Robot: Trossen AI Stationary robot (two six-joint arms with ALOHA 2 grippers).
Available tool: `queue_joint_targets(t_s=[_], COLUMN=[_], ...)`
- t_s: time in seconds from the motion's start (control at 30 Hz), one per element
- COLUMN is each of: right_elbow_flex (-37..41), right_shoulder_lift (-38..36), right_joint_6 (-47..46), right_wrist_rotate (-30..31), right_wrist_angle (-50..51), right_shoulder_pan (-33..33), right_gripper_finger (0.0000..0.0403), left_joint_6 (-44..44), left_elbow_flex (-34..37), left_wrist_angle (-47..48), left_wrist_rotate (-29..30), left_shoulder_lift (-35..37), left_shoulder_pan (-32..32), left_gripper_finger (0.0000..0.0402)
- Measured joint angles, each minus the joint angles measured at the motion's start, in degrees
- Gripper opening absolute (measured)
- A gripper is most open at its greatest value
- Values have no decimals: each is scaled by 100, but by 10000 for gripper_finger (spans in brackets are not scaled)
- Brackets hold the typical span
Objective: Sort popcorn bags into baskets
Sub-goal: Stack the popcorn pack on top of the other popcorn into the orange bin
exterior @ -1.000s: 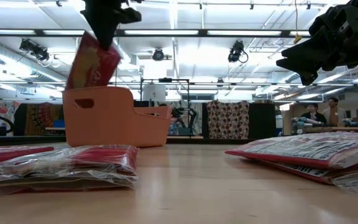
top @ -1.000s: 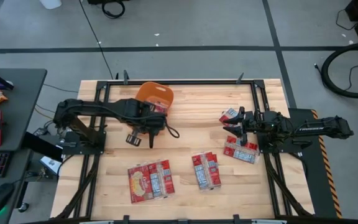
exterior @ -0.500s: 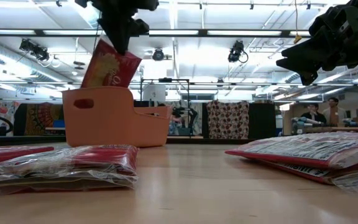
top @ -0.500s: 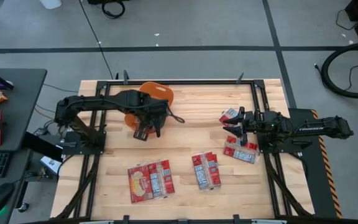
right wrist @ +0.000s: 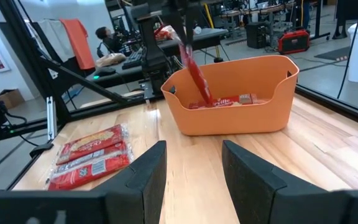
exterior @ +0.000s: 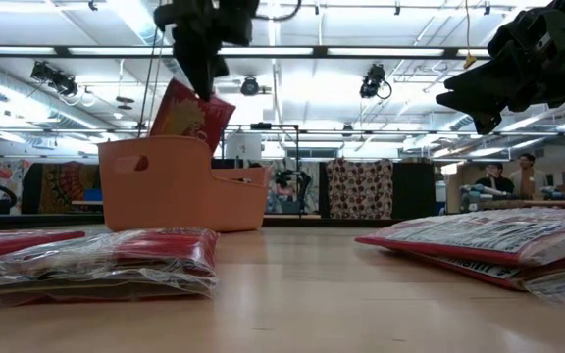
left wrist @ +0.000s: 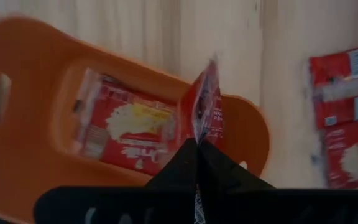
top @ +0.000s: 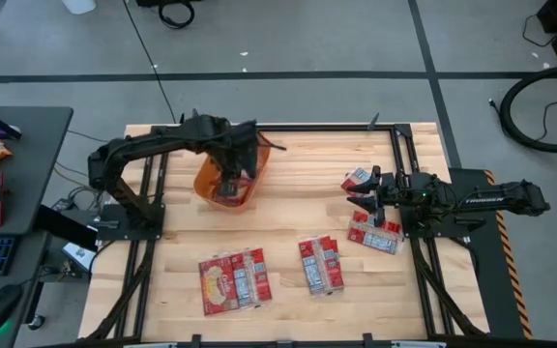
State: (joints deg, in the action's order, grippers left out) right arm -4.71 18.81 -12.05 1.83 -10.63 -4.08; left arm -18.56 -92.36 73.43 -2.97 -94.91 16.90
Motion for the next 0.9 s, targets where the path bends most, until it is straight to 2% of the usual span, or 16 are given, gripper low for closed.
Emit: queue_joint_targets(t_s=[0.1,0.2,0.4,0.57,0.7,0.9], right_elbow_flex=[0,0,0,0,0,0], right_shoulder_lift=[-1,0,-1,0,-1,0], right_joint_6=[-2,-3,-1,4,6,-10], right_wrist_rotate=[-1,-42,-46,-46,-46,-46], right_wrist_angle=[0,2,1,0,2,2], right_shoulder_pan=[1,-1,-1,-1,-1,1], right_gripper_finger=[160,160,160,160,160,160], left_joint_6=[37,-271,-649,-314,-323,-284], left_elbow_flex=[0,-1,-15,-11,0,0], left_wrist_angle=[28,20,-206,-602,-564,-542], left_wrist_rotate=[-348,-275,704,1421,1603,2102], left_shoulder_lift=[-201,-423,-627,-636,-643,-645], left_shoulder_pan=[125,183,296,373,394,389], left_gripper_finger=[9,9,11,13,38,104])
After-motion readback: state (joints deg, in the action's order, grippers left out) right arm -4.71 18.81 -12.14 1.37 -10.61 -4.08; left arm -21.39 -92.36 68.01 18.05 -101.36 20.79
